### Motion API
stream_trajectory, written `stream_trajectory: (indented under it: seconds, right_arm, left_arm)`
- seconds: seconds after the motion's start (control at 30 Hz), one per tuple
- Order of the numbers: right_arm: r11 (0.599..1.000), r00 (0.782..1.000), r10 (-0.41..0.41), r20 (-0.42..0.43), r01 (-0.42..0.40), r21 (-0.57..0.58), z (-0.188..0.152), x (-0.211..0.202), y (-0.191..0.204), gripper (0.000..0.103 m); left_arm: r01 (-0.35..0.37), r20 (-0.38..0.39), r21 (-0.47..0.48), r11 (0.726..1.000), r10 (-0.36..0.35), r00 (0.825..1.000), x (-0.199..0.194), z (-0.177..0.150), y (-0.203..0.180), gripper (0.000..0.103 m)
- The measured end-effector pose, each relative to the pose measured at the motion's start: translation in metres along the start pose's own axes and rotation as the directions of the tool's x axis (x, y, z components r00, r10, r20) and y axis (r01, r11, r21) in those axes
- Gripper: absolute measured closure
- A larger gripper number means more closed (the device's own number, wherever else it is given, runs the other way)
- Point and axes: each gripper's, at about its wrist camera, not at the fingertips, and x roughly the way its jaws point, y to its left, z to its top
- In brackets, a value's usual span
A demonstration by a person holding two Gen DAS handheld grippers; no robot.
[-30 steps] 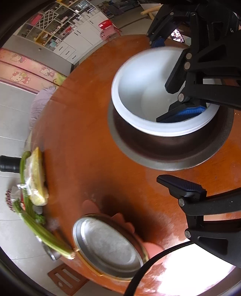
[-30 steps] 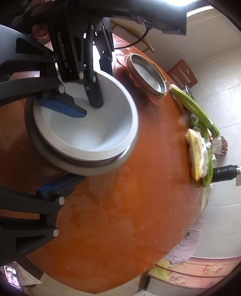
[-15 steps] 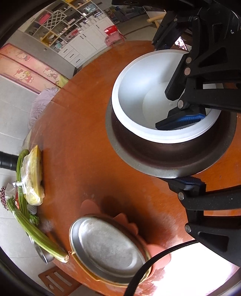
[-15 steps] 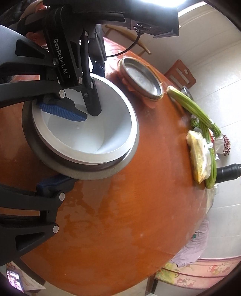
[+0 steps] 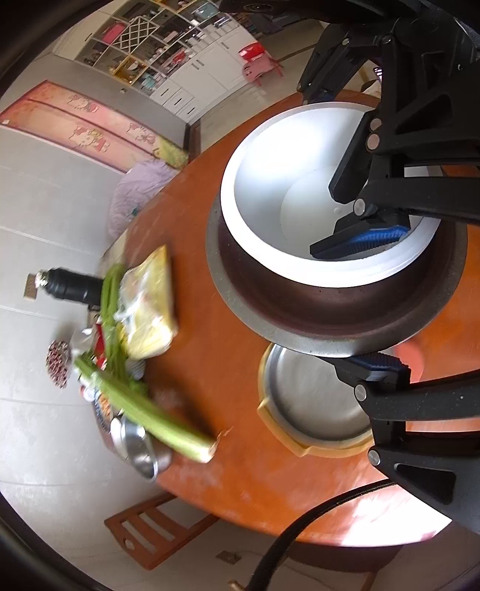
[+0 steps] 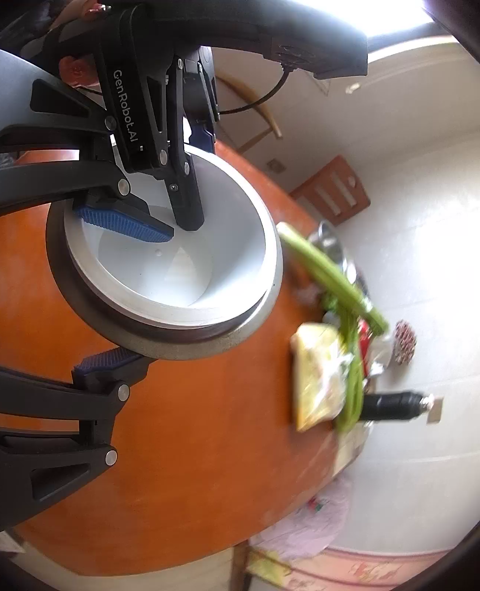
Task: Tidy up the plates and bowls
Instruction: 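Carry the nested steel bowl stack over the grey tray and lower it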
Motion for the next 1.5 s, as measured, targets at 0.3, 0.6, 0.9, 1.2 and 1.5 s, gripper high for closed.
stream_trajectory:
  seconds: [0.3, 0.6, 0.9, 1.2, 1.5]
  right_arm:
    - [0.998, 0.998, 0.056, -0.021, -0.056, -0.021, 0.033, 0.042, 0.037, 0.046]
    - [0.997, 0.990, 0.066, -0.123, -0.069, -0.022, 0.027, 0.092, 0.047, 0.046]
    - [0.997, 0.981, 0.063, -0.186, -0.068, -0.020, 0.018, 0.127, 0.046, 0.047]
    - [0.998, 0.980, 0.046, -0.195, -0.052, -0.028, 0.018, 0.136, 0.043, 0.047]
    - [0.998, 0.979, 0.006, -0.202, -0.017, -0.052, 0.014, 0.140, 0.044, 0.047]
  left_arm:
    - [-0.053, 0.005, -0.030, 0.998, 0.054, 0.999, 0.004, 0.021, 0.058, 0.057]
    - [-0.046, -0.073, -0.092, 0.995, 0.040, 0.997, 0.043, 0.004, 0.094, 0.057]
    - [-0.072, -0.116, -0.114, 0.991, 0.059, 0.992, 0.072, -0.012, 0.110, 0.057]
    - [-0.073, -0.111, -0.094, 0.993, 0.062, 0.992, 0.079, -0.013, 0.109, 0.057]
    - [-0.085, -0.100, -0.071, 0.994, 0.078, 0.992, 0.080, -0.016, 0.107, 0.057]
